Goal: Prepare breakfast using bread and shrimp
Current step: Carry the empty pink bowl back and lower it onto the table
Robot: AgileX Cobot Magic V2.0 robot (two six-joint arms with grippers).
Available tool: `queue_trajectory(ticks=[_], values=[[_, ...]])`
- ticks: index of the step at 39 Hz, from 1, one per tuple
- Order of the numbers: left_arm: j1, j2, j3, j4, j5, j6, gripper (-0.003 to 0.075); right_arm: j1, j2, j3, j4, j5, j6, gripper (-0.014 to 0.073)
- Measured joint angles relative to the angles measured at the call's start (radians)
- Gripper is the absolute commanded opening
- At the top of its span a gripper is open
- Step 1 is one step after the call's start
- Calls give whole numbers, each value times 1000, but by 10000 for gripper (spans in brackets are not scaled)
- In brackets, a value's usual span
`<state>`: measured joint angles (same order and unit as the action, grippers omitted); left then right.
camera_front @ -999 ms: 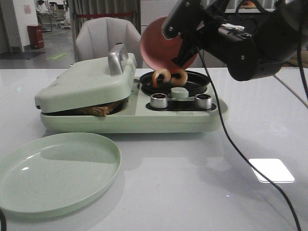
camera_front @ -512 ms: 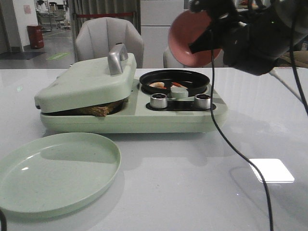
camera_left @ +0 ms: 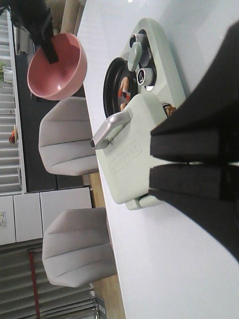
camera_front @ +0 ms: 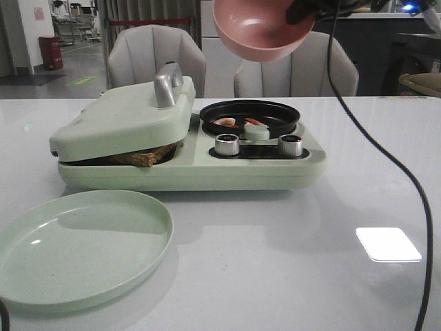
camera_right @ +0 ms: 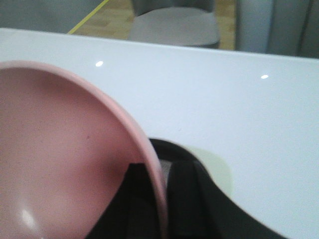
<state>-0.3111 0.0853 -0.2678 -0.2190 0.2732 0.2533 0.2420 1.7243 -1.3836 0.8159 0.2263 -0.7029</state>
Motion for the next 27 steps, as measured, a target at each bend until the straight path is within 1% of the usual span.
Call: queue_trajectory(ticks=[4,8,12,19,22,27], values=[[0,0,0,0,0,0,113,-35,-53,0,-16,168,26,141],[0,0,0,0,0,0,113,-64,-85,11,-68,247,98,141],[0,0,0,0,0,0,113,-89,-94,18,-195,317,232,141],[0,0,0,0,0,0,113,-121,-94,22,-496,445,506,141],[0,0,0,0,0,0,113,-133,-94,22,-579,476,600,141],[0,0,0,0,0,0,113,-160,-94,22,-665,518,682,141]])
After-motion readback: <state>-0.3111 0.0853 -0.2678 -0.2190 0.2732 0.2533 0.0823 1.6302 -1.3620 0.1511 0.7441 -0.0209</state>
